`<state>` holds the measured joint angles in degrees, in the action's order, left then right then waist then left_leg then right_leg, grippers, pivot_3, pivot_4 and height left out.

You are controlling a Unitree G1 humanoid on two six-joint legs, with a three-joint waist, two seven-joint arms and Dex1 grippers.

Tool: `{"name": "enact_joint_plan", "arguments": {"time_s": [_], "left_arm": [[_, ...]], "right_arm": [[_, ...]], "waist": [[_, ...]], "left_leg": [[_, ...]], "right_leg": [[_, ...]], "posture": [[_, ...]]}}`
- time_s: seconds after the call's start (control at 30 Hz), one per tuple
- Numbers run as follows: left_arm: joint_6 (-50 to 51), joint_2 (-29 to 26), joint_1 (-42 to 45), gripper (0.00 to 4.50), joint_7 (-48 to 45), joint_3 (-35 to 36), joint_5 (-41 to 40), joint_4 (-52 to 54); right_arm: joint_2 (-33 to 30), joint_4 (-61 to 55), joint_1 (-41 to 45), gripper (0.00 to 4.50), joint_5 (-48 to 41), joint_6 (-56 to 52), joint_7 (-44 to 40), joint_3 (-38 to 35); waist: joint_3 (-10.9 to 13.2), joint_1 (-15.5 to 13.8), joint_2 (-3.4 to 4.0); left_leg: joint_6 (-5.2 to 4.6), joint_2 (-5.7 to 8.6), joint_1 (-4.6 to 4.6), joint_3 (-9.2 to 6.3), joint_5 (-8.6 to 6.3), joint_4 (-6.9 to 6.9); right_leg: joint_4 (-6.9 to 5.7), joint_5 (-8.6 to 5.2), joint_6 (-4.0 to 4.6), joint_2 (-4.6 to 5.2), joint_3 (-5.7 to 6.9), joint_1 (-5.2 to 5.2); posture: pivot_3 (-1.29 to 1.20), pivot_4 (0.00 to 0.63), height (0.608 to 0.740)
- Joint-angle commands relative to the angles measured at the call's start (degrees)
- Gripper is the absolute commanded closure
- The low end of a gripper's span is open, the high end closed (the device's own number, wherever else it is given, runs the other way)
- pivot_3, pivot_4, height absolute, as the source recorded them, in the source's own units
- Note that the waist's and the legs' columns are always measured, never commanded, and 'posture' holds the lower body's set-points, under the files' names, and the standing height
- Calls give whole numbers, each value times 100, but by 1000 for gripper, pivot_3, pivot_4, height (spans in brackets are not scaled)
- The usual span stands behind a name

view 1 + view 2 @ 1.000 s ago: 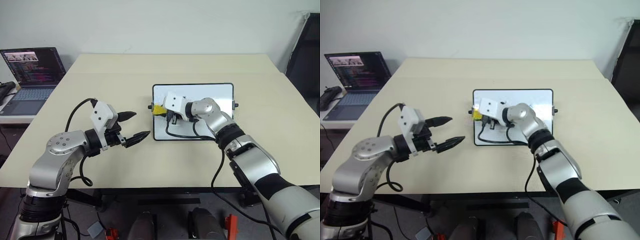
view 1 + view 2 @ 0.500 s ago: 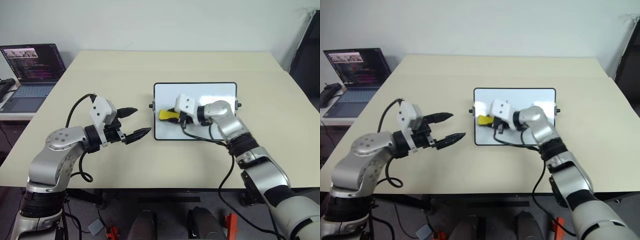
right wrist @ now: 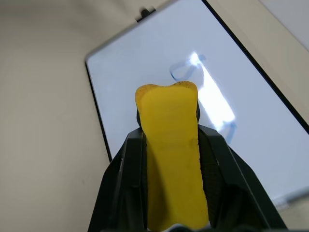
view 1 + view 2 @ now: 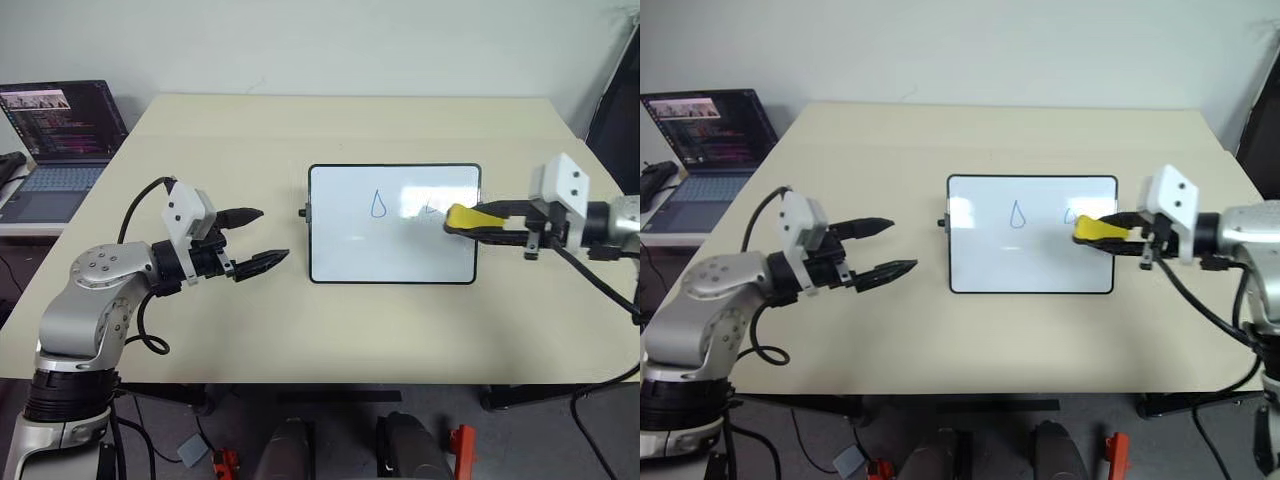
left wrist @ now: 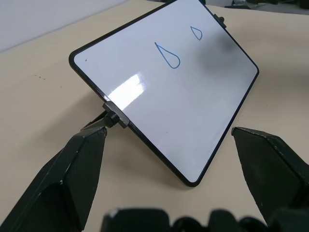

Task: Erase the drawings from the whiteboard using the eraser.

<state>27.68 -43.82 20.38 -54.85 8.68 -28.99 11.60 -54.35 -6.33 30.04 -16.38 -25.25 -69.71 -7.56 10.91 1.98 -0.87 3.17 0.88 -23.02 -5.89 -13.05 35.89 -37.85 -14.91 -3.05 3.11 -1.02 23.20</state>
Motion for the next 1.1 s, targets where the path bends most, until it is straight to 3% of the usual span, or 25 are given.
{"name": "enact_joint_plan", "arguments": {"time_s": [0.03,1.1], "left_arm": [[-152,-271,71,0,-146,281,-22,33],[-200,-599,-7,0,-399,548,-107,-22]], "right_arm": [[-189,157,-144,3434,61,347,121,-266],[-378,286,-215,3434,-242,471,291,-293]], "waist": [[0,5,-1],[1,-10,-2]], "left_leg": [[0,-2,0,1,0,3],[1,-8,6,17,0,9]], "right_leg": [[-1,0,0,-2,-1,0],[-7,0,1,-4,-8,-2]], "posture": [[0,150,740],[0,150,740]]}}
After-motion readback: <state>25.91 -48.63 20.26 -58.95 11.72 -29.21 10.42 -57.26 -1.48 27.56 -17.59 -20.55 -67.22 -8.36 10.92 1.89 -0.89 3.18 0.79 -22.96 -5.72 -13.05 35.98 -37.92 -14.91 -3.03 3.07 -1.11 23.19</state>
